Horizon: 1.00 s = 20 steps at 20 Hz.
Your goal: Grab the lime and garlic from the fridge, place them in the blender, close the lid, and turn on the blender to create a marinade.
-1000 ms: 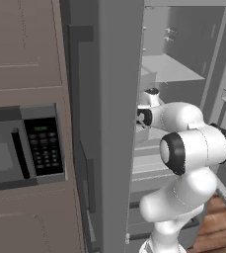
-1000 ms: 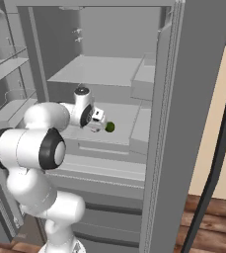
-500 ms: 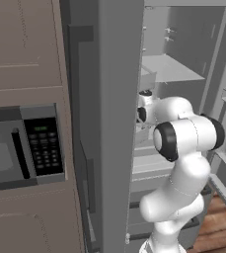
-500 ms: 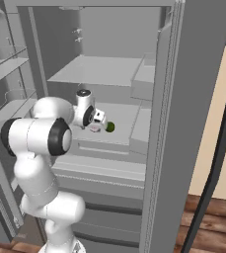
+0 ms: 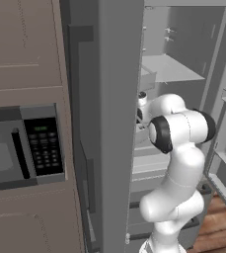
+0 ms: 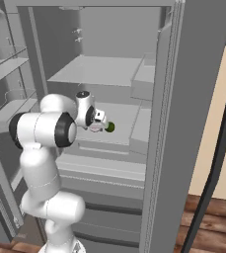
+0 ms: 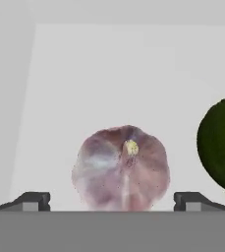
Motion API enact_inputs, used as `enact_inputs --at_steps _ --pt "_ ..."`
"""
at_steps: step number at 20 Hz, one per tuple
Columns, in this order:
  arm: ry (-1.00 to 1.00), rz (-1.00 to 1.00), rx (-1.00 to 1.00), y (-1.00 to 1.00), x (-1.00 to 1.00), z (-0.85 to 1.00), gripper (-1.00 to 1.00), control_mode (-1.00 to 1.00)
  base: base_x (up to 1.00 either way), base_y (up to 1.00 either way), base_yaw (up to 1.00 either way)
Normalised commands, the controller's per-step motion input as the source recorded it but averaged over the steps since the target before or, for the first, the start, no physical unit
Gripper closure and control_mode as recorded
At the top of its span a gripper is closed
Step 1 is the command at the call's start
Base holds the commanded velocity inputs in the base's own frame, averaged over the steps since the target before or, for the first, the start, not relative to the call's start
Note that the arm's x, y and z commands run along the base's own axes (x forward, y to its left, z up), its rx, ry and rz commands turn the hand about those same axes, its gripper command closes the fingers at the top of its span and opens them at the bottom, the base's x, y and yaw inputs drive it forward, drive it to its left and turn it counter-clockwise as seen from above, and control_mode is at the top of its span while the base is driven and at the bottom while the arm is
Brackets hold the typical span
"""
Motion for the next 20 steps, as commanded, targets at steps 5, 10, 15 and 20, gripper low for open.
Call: enact_inputs --at_steps 5,10,15,20 --pt "0.0 0.0 -0.07 0.0 0.33 -0.17 -1.0 -1.0 0.0 0.0 0.0" --pt "0.0 0.0 -0.02 0.0 0.21 -0.23 1.0 -1.0 0.0 0.0 0.0" --pt "0.0 0.0 0.0 0.0 -0.1 -0.44 1.0 -1.0 0.0 0.0 0.0" --pt "0.01 0.0 0.0 0.0 -0.03 -0.03 1.0 -1.0 0.0 0.0 0.0"
